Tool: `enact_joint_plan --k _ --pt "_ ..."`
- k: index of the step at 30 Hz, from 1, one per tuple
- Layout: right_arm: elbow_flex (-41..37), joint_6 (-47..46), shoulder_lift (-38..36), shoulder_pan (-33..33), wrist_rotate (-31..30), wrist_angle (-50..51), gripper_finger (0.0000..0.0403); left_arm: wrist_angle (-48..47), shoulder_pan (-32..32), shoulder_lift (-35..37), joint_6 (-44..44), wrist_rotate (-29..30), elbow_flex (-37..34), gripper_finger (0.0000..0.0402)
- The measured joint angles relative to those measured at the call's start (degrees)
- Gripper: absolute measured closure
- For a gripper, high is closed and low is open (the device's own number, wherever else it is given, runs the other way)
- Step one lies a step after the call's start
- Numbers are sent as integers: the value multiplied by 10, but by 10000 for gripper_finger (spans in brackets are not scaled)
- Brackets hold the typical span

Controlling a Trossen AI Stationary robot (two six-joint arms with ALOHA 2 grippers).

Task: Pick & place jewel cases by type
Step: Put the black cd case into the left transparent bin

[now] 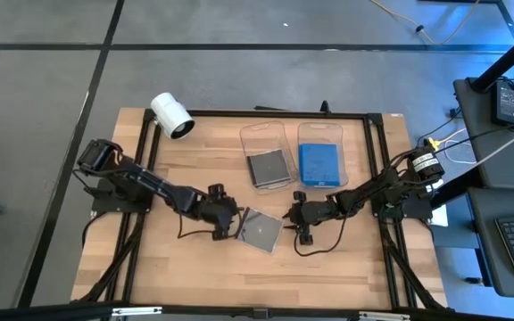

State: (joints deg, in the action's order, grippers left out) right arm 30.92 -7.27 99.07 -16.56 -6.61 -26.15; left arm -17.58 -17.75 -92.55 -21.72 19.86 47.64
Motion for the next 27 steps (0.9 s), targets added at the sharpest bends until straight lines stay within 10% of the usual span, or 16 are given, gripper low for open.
enact_joint_plan --k 27 --pt "0 -13 0 0 -24 -7 233 73 -86 -115 -32 -8 34 124"
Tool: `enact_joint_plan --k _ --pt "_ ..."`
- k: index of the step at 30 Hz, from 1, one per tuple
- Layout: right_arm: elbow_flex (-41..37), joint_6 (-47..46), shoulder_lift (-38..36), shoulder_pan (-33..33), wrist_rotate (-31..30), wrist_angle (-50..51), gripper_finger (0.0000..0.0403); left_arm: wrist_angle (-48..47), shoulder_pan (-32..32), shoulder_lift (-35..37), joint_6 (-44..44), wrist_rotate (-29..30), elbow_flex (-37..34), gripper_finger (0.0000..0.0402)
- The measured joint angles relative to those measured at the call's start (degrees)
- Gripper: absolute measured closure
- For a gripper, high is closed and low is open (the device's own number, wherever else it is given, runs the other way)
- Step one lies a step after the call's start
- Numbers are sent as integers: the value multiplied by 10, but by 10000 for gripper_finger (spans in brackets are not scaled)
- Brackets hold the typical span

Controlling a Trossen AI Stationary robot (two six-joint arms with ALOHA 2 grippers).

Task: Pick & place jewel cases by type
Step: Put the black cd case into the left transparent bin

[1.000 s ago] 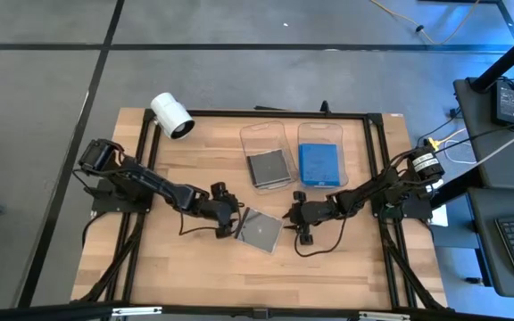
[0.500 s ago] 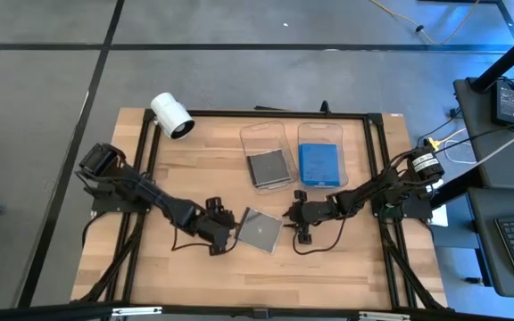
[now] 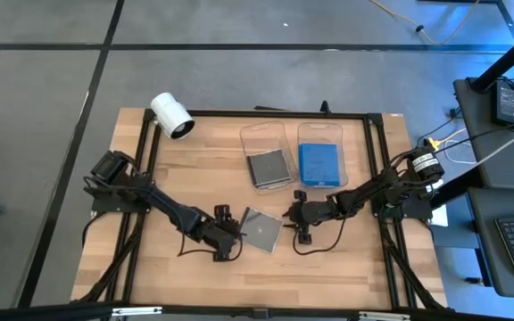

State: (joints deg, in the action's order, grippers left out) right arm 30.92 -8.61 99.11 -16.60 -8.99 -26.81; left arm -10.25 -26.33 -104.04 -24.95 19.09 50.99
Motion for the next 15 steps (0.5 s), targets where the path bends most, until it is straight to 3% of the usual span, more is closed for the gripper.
enact_joint_plan --k 7,15 --pt "0 3 0 0 1 0 233 40 19 -3 10 -48 -2 168" --pt "-1 3 0 0 8 2 233 76 22 -4 43 -30 -4 221"
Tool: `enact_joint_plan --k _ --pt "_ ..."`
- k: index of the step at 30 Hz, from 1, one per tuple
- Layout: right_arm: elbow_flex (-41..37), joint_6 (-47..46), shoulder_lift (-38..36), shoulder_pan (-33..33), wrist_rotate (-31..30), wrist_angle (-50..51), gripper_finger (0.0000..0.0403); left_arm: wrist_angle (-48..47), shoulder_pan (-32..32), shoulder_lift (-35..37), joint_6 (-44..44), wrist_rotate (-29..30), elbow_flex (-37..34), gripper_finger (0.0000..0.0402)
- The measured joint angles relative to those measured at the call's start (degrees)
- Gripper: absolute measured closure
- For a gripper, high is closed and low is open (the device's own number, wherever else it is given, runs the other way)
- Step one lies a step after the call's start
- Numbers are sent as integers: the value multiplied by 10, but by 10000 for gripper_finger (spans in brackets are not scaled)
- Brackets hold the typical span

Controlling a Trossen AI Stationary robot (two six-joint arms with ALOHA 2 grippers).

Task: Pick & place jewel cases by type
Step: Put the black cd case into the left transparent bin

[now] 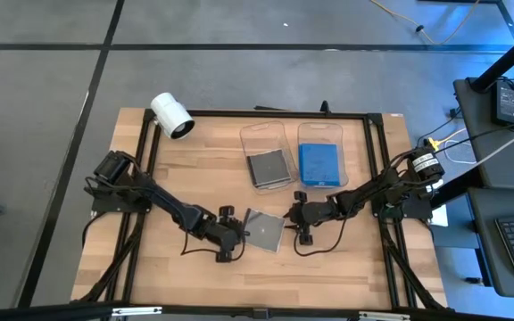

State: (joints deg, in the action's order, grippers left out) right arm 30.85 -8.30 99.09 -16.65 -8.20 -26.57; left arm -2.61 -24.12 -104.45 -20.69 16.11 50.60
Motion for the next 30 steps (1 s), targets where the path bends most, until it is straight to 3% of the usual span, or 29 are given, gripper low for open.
enact_joint_plan --k 30 --pt "0 45 -1 1 30 4 233 88 -22 -1 -21 -9 0 228"
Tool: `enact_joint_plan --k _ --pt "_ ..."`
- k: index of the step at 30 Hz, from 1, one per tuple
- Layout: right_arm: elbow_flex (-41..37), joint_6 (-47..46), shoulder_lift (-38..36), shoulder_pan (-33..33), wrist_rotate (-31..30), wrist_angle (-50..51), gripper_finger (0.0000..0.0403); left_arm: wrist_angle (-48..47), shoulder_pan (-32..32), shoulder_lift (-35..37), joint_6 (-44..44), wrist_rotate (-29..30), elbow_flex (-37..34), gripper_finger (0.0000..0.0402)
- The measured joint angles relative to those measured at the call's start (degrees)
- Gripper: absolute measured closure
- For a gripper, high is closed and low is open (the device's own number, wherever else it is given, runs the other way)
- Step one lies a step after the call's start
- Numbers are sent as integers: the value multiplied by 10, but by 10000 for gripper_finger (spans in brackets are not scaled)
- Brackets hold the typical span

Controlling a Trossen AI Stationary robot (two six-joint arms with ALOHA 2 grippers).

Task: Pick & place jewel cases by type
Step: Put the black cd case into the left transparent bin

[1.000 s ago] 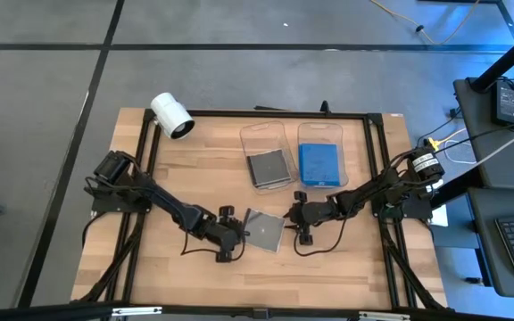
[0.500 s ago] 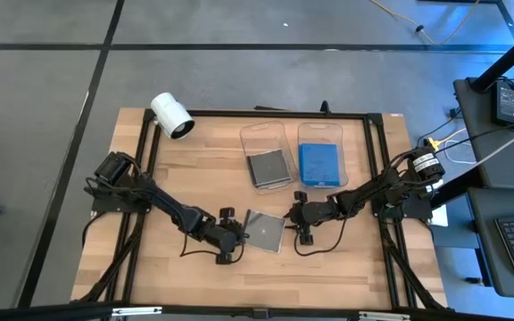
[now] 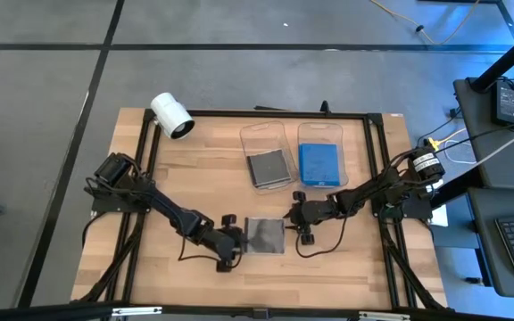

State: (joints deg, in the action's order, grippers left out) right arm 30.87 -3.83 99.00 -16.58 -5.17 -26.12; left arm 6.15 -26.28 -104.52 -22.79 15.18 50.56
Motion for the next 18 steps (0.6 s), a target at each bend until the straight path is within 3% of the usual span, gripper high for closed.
enact_joint_plan --k 11,18 --pt "0 13 0 -1 3 1 233 86 -3 4 54 -14 4 229" --pt "0 13 0 -1 5 0 233 103 -3 5 175 4 5 229"
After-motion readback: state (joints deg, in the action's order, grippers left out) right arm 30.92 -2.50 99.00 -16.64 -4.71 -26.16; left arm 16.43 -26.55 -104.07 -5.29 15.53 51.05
